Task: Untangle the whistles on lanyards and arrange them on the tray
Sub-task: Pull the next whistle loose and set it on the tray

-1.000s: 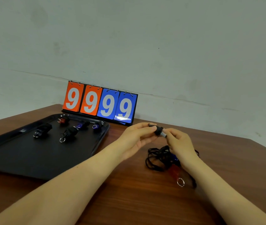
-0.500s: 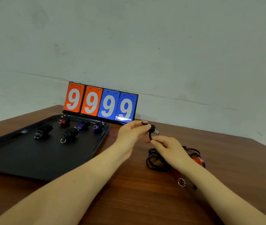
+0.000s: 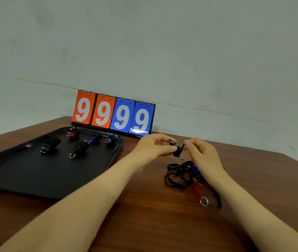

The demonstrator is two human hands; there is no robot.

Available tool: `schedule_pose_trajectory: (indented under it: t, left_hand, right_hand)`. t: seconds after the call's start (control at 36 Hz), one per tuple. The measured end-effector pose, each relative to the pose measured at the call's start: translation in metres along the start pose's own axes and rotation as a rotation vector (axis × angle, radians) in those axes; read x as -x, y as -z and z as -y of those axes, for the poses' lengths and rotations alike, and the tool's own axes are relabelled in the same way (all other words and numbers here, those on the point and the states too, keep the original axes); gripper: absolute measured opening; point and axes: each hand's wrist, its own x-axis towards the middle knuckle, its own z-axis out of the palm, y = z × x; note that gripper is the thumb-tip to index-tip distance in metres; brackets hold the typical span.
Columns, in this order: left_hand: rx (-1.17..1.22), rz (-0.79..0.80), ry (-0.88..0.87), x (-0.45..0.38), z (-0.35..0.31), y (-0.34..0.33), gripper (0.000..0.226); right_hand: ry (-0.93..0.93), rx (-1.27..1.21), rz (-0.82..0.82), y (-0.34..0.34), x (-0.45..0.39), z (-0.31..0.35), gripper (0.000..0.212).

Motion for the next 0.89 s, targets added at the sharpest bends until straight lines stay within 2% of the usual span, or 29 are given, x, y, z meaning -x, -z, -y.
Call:
schedule_pose_trajectory:
  t: [0.11,0.22,0.33,0.47,0.64,0.75,0.89]
  left_hand:
    - [0.162,0.131,0.051,0.003,-0.002,-0.002,0.021]
    - [0.386,0.170,0.082,0.005,-0.004,-0.005,0.018]
    - [0.643,0.116,0.109,0.004,-0.005,-0.010,0.019]
    - [0.755,-0.014,0.099,0.000,0.000,-0.012,0.016]
    - [0.559,-0.156,0.047,-0.001,0.007,-0.011,0.020]
    - [0.345,-0.232,0.019,-0.003,0.010,-0.009,0.022]
    - [0.227,-0.315,-0.013,-0.004,0.012,-0.006,0.023]
  right_hand:
    - [-0.073,-0.129,0.025,0.001,-0.001,0.002,0.025]
    - [-0.188,-0.284,0.074,-0.001,-0.002,0.000,0.034]
    - [-0.235,-0.320,0.104,-0.007,-0.001,-0.002,0.033]
    - [-0.120,-0.133,0.153,-0.015,0.002,-0.002,0.035]
    - [0.058,0.236,0.252,-0.019,0.007,0.001,0.030]
    - [0.077,0.300,0.288,-0.019,0.009,0.006,0.029]
    - [0.107,0.282,0.287,-0.020,0.012,0.007,0.027]
